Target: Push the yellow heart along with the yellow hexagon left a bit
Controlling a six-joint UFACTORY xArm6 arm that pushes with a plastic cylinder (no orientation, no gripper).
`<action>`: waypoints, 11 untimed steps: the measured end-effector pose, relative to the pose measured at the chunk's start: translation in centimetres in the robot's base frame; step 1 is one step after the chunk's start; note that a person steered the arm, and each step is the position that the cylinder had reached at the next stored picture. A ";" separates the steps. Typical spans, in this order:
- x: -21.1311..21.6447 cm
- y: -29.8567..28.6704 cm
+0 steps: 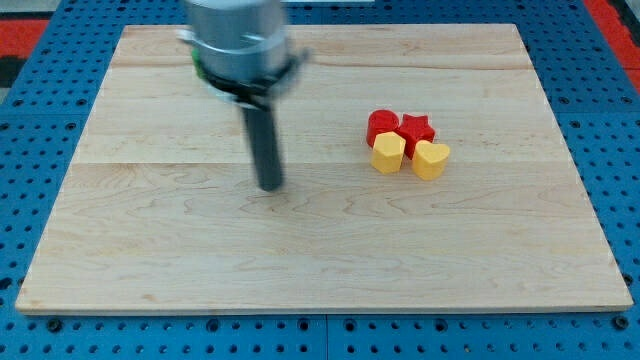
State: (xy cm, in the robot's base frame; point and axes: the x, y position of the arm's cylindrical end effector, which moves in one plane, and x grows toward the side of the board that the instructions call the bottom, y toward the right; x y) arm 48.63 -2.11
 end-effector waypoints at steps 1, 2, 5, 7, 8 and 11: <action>3.1 13.6; 2.9 25.8; -3.3 22.2; -3.2 15.9; -3.2 14.1; -5.6 12.4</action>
